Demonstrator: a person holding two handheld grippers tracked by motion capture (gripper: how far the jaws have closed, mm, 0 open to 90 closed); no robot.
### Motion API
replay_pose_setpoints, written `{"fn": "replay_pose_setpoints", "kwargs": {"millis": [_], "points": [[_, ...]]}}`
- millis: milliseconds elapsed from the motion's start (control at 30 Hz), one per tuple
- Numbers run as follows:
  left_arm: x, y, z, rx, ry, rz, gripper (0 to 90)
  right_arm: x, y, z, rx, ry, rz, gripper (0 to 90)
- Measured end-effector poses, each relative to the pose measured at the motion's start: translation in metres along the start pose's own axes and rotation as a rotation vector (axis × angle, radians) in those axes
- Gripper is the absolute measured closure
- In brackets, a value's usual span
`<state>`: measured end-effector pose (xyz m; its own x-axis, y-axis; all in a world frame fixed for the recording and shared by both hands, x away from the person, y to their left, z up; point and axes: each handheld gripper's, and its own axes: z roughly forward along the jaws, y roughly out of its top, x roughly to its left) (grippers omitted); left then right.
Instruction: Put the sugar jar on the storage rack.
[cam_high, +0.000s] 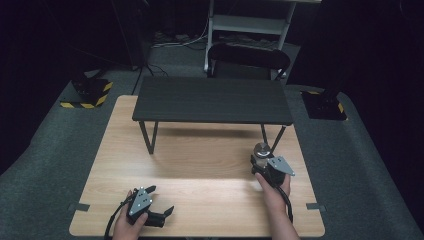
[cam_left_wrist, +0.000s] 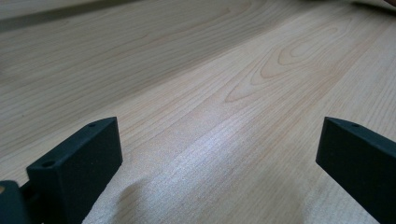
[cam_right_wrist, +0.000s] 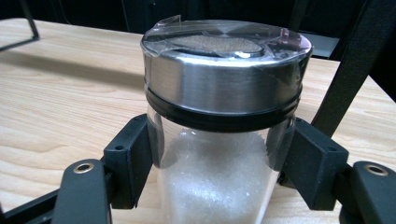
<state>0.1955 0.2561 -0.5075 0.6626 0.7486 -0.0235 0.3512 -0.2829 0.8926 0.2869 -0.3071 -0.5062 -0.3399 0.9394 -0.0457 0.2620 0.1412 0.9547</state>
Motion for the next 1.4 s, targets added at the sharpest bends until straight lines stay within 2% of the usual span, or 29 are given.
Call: {"fn": "replay_pose_setpoints", "kwargs": {"millis": [333,567,733,767,800,900,967,1000,1033,1133,1200,1267,1300,1333,1400], "points": [[0.000,0.000,0.000,0.001,0.000,0.004,0.5,0.011,0.009,-0.030,-0.030,0.052,-0.002,30.7],[-0.001,0.000,-0.001,0.000,0.001,0.005,0.5,0.016,0.023,-0.039,-0.027,0.082,-0.007,30.7],[-0.001,0.000,-0.001,0.001,0.002,0.004,0.5,0.019,0.045,-0.052,-0.048,0.111,0.004,30.7],[-0.001,0.000,-0.001,0.001,0.002,0.004,0.5,0.019,0.045,-0.052,-0.048,0.111,0.004,30.7],[-0.001,0.000,-0.001,0.001,0.000,0.004,0.4,0.021,0.055,-0.057,-0.060,0.115,-0.002,30.7],[-0.001,0.000,-0.001,0.001,-0.001,0.005,0.5,0.022,0.063,-0.060,-0.069,0.123,0.003,30.7],[0.000,0.000,-0.001,0.001,-0.003,0.006,0.5,0.025,0.077,-0.064,-0.079,0.131,0.006,30.7],[0.000,0.000,-0.001,0.001,-0.003,0.006,0.5,0.025,0.077,-0.064,-0.079,0.131,0.006,30.7],[0.000,0.000,-0.001,0.001,-0.005,0.005,0.5,0.027,0.088,-0.065,-0.079,0.132,0.004,30.7],[0.000,0.000,-0.001,0.001,-0.004,0.006,0.5,0.028,0.099,-0.066,-0.086,0.135,0.008,30.7],[0.000,0.000,-0.001,0.005,-0.004,0.005,0.4,0.030,0.115,-0.066,-0.104,0.138,0.011,30.7],[0.000,0.001,-0.001,0.007,-0.002,0.004,0.4,0.030,0.120,-0.066,-0.111,0.139,0.008,30.7],[0.000,0.001,0.000,0.010,-0.002,0.005,0.5,0.030,0.132,-0.066,-0.123,0.144,0.003,30.7],[0.000,0.001,0.000,0.010,-0.002,0.005,0.5,0.030,0.132,-0.066,-0.123,0.144,0.003,30.7],[0.000,0.001,-0.001,0.010,-0.003,0.006,0.5,0.030,0.146,-0.064,-0.130,0.152,-0.005,30.7]]}}
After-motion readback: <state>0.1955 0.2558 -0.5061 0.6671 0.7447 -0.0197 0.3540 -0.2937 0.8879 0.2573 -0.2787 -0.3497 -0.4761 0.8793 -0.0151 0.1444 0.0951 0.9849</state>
